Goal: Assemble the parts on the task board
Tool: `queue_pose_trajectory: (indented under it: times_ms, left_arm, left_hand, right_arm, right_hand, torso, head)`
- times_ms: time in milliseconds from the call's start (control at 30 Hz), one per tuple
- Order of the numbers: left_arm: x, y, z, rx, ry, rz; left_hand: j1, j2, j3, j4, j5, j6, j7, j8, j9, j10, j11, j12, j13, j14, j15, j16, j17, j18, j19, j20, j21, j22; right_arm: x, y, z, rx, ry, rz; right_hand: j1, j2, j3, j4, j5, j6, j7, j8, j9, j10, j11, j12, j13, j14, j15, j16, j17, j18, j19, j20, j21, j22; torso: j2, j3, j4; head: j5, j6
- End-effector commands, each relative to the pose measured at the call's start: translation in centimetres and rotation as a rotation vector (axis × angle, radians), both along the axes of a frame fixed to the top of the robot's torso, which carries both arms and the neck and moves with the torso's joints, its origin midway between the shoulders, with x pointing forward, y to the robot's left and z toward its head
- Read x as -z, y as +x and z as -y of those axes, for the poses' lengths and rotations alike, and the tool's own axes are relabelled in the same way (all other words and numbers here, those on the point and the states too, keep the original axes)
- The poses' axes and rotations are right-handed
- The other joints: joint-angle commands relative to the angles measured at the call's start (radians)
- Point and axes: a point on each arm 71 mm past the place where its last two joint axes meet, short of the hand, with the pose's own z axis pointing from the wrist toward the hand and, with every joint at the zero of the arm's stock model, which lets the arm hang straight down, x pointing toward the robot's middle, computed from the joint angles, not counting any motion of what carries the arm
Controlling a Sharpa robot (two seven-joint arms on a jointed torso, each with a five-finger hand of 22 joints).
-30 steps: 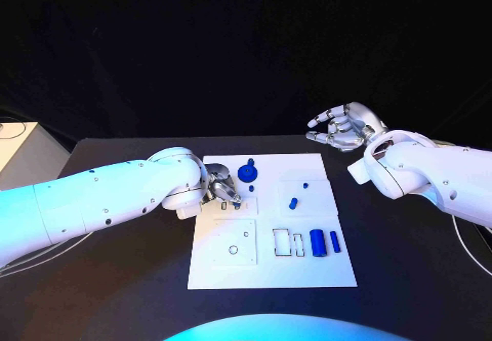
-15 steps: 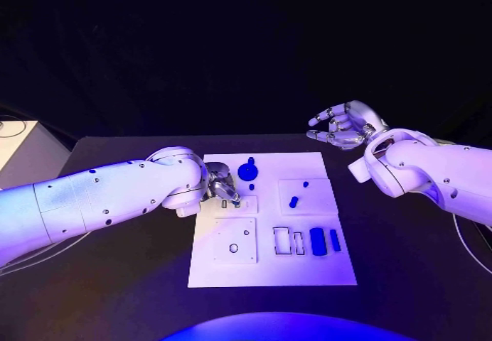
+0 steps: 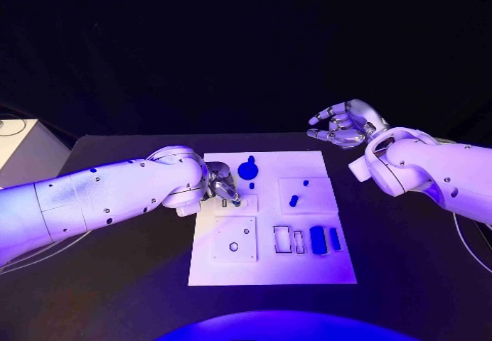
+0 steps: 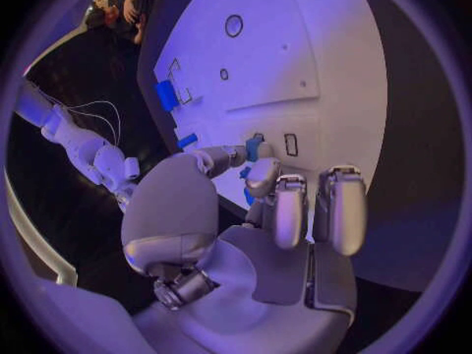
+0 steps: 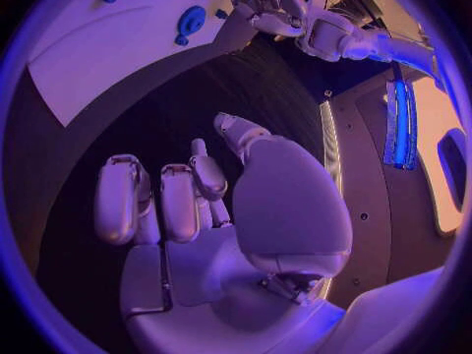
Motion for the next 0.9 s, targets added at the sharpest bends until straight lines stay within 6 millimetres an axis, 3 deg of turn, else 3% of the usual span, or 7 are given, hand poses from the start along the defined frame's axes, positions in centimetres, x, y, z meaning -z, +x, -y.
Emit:
queue_pose_trajectory:
  times_ms: [33, 900]
  left_arm:
    - [0.06, -0.16, 0.27, 0.027, 0.001, -0.012]
    - [0.23, -0.06, 0.15, 0.028, 0.009, -0.023]
  left_hand:
    - [-0.003, 0.010, 0.169, -0.174, 0.003, 0.025, -0.021, 0.005, 0.002, 0.005, -0.001, 0.003, 0.002, 0.102, -0.008, 0.003, 0.264, -0.009, 0.017, -0.005, 0.003, 0.101]
    - [-0.004, 0.010, 0.168, -0.175, 0.004, 0.026, -0.021, 0.004, 0.002, 0.006, -0.001, 0.003, 0.002, 0.102, -0.008, 0.003, 0.264, -0.009, 0.017, -0.005, 0.003, 0.100]
  right_arm:
    - [0.04, -0.04, -0.14, -0.014, -0.008, 0.000]
    - [0.11, -0.03, -0.17, -0.016, -0.008, -0.002]
  right_hand:
    - [-0.007, 0.003, -0.002, 0.006, 0.001, -0.007, -0.002, 0.002, 0.001, -0.007, 0.002, 0.000, 0.001, 0.005, 0.007, -0.002, 0.024, 0.010, -0.003, 0.001, 0.000, 0.031]
    - [-0.007, 0.004, -0.002, 0.007, 0.002, -0.007, -0.002, 0.003, 0.001, -0.005, 0.001, 0.002, 0.003, 0.006, 0.007, 0.000, 0.027, 0.010, -0.002, 0.001, 0.003, 0.034]
  torso:
    - [0.000, 0.0008, 0.0000]
    - [0.001, 0.0008, 0.0004]
  head:
    - [0.000, 0.000]
    - [-0.001, -0.007]
